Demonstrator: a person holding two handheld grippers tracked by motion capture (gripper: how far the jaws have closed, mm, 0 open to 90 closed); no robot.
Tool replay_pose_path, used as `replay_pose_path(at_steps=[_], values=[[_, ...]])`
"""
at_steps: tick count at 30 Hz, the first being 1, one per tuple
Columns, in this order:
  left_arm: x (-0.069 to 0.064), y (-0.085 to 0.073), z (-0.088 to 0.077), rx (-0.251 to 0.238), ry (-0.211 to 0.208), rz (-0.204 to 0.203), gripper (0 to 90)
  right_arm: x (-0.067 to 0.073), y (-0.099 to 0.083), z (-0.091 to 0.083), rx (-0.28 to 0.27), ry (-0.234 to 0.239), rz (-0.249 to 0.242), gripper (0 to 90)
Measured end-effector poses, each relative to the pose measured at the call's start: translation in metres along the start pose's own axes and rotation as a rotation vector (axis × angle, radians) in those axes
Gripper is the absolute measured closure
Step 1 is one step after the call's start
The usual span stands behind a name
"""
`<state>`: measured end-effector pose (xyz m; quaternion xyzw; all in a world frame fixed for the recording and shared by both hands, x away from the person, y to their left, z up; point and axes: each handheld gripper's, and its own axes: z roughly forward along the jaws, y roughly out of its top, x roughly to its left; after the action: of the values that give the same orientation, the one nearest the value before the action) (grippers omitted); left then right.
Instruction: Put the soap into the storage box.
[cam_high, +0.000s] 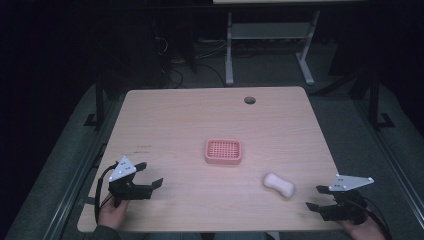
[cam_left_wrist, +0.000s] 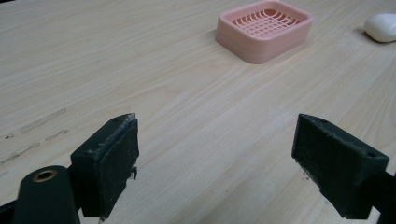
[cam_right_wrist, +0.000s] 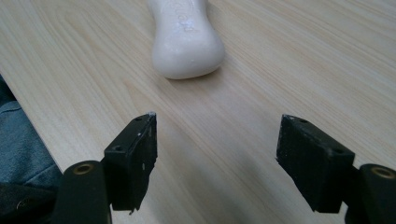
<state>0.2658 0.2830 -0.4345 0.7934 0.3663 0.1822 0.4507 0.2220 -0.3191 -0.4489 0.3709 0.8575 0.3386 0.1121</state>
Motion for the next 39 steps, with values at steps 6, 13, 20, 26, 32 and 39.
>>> replay_pose_path(at_steps=[6,13,20,26,32,39], values=[[-0.001,0.001,0.000,-0.005,-0.002,0.012,14.4,0.004,0.003,0.002,0.008,0.006,-0.007,28.0],[-0.001,0.000,0.000,-0.005,-0.002,0.009,14.4,0.004,0.010,0.003,0.021,0.015,-0.024,27.9],[-0.001,0.000,0.000,-0.003,-0.003,0.000,14.4,0.007,0.023,0.009,0.070,0.022,-0.067,27.5],[-0.002,0.000,0.001,0.004,-0.009,0.007,14.4,0.009,0.032,0.014,0.092,0.034,-0.076,26.7],[-0.002,0.000,0.002,0.004,-0.013,0.012,14.5,0.010,0.044,0.018,0.117,0.040,-0.100,26.0],[-0.001,0.000,0.000,0.005,-0.009,0.010,14.5,0.013,0.060,0.025,0.132,0.047,-0.135,25.6]])
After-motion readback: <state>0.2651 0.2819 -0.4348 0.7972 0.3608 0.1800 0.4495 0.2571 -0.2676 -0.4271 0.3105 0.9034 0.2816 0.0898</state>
